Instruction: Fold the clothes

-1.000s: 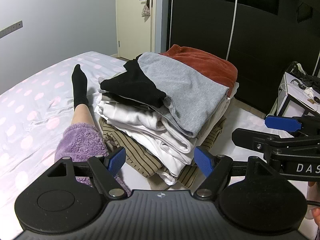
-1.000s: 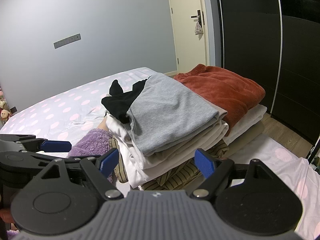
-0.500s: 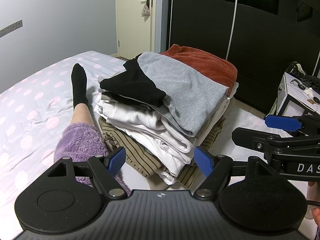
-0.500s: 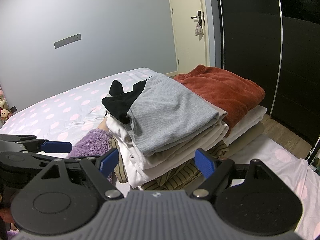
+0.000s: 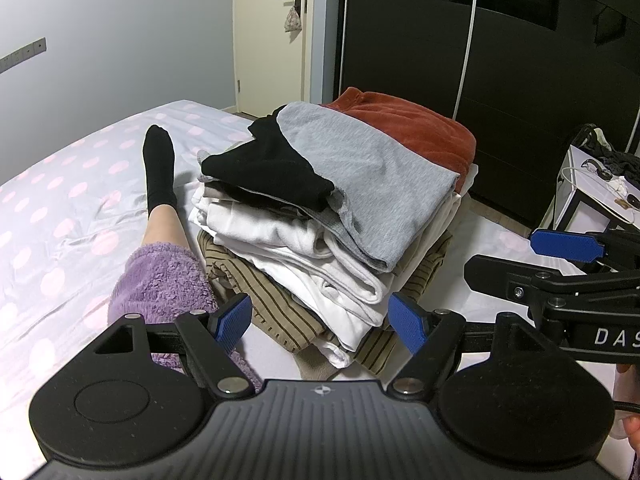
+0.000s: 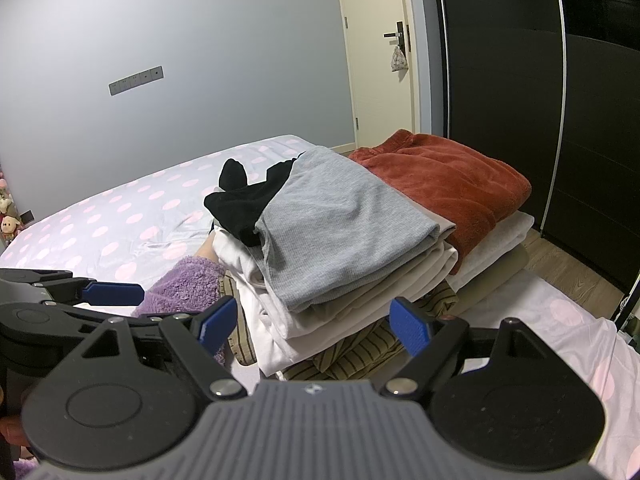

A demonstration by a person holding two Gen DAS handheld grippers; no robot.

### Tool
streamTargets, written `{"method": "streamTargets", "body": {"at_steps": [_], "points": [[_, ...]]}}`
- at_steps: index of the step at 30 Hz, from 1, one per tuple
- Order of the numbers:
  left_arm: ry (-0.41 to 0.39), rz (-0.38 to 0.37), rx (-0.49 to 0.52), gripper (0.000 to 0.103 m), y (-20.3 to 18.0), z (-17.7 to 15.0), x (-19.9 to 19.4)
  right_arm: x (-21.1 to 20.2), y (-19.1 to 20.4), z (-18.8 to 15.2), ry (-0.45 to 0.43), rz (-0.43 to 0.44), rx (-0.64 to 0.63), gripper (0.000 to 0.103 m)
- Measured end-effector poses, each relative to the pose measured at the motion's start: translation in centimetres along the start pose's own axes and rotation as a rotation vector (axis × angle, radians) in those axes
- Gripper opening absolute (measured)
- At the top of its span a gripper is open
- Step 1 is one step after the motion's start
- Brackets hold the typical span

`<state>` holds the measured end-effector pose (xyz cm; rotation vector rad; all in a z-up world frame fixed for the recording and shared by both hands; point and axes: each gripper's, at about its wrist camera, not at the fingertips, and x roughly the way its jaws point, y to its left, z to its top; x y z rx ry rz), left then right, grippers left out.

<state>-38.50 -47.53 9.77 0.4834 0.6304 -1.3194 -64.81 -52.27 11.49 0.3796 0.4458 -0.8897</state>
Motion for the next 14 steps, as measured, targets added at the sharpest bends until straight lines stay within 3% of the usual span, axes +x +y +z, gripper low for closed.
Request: {"method": "streamTargets", "body": {"at_steps": [14], "points": [[-0.008,-0.007,-0.004,0.074,0.23,-0.11,-0.09,-0.03,0.11,-0.07,-0.001,0.004,-0.004,0.085]]}}
